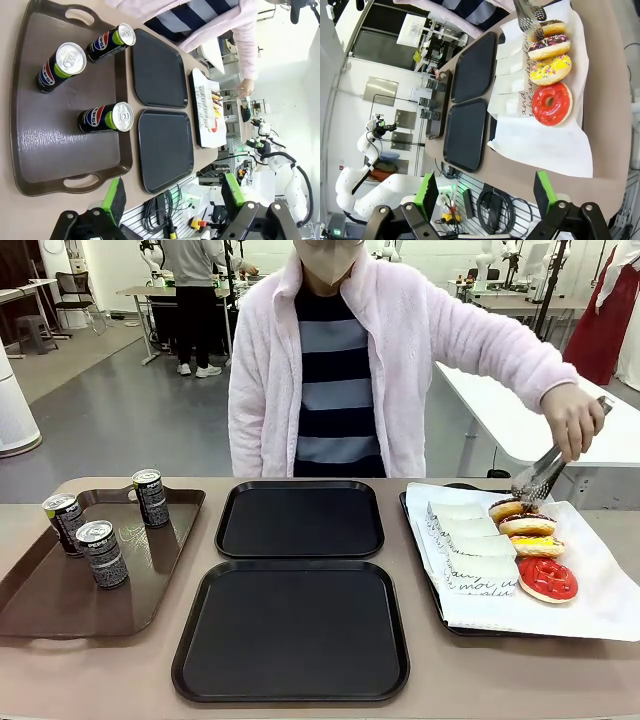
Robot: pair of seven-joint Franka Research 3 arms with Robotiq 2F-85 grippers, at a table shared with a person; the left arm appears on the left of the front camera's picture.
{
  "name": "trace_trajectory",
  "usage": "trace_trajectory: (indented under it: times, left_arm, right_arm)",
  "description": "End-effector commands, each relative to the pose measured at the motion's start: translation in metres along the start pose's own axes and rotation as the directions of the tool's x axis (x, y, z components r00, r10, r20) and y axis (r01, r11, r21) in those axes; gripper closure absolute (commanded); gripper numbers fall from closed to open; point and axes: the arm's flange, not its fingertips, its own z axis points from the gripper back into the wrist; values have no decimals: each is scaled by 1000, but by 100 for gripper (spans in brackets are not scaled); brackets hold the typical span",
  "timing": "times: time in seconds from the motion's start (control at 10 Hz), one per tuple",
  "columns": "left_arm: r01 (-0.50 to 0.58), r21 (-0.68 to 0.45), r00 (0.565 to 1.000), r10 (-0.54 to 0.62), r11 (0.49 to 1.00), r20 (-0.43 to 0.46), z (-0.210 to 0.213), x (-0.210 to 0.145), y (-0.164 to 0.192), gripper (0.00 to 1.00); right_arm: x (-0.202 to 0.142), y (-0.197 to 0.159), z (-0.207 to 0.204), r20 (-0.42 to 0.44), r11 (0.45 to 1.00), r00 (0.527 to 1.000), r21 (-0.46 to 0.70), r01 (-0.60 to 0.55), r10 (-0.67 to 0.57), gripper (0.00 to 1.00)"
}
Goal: Set up donuts and drinks on trays.
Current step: Pick up one Pepsi coke and place it on the Flat Tray.
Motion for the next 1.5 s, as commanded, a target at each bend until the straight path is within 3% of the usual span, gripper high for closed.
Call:
trace_trajectory:
  times: [0.0,0.9,1.1,1.2,1.3,1.4]
  left_arm:
    - [-3,-21,1000,3,1000,3,2,-1,2,0]
    - [0,-1,1000,0,1000,0,0,0,0,0]
    - [81,225,997,-78,971,-19,-1,19,-30,0]
    - [150,363,987,-116,919,-115,-4,26,-55,0]
    - [168,428,984,-123,888,-130,-7,35,-71,0]
    - [157,503,978,-65,850,-197,-15,52,-91,0]
  right_arm:
    - [1,-1,1,7,1000,1000,14,-15,15,0]
    - [1,-1,1,7,1000,1000,14,-15,15,0]
    - [1,-1,1,7,1000,1000,14,-15,15,0]
    - [1,-1,1,7,1000,1000,14,-15,15,0]
    - [1,-1,1,7,1000,1000,14,-15,15,0]
    - [1,-1,1,7,1000,1000,14,-15,15,0]
